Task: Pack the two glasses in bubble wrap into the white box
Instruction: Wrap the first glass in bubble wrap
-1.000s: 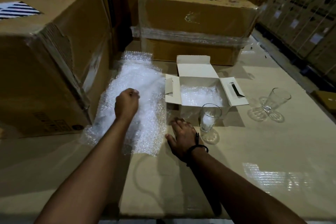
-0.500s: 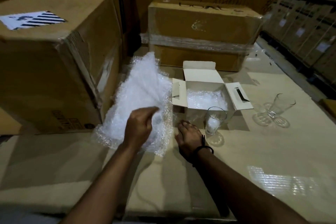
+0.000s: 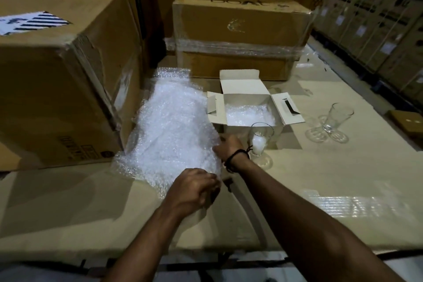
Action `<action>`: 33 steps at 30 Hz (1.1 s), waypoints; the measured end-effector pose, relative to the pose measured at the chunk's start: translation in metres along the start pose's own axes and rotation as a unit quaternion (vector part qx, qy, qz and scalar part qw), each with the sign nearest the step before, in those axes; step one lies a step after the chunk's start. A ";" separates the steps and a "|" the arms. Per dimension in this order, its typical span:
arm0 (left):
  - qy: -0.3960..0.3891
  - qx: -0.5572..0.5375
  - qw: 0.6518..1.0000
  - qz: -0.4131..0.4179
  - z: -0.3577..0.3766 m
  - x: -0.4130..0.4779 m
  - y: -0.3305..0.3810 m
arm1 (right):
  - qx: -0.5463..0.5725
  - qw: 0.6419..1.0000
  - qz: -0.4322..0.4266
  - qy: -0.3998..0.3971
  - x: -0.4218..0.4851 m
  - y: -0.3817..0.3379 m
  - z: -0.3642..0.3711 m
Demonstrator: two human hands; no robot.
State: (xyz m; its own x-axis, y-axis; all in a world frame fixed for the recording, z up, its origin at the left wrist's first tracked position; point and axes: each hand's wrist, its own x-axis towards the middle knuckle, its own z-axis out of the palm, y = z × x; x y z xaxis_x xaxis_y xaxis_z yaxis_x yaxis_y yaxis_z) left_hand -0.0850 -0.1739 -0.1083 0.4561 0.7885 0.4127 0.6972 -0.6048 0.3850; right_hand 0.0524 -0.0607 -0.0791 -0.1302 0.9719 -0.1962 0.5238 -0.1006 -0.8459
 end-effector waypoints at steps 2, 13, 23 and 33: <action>0.018 -0.006 1.000 -0.012 0.000 -0.004 0.004 | 0.051 0.997 -0.058 0.002 -0.008 0.002 -0.009; 0.183 0.047 0.981 -0.048 0.031 0.029 0.044 | 0.069 0.986 -0.148 -0.011 -0.078 0.071 -0.141; -0.138 0.081 0.981 -0.109 0.113 0.109 0.130 | -0.007 1.000 -0.008 -0.011 -0.063 0.120 -0.275; -0.161 0.119 0.951 -0.237 0.147 0.163 0.158 | -0.254 0.965 -0.055 0.036 -0.063 0.167 -0.306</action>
State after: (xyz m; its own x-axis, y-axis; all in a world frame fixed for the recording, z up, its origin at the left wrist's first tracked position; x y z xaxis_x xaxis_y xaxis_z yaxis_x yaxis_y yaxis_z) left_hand 0.1807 -0.1252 -0.1012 0.1775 0.9829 -0.0493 0.9546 -0.1598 0.2515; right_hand 0.4060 -0.0735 -0.0560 -0.1593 0.9848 -0.0686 0.8580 0.1037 -0.5030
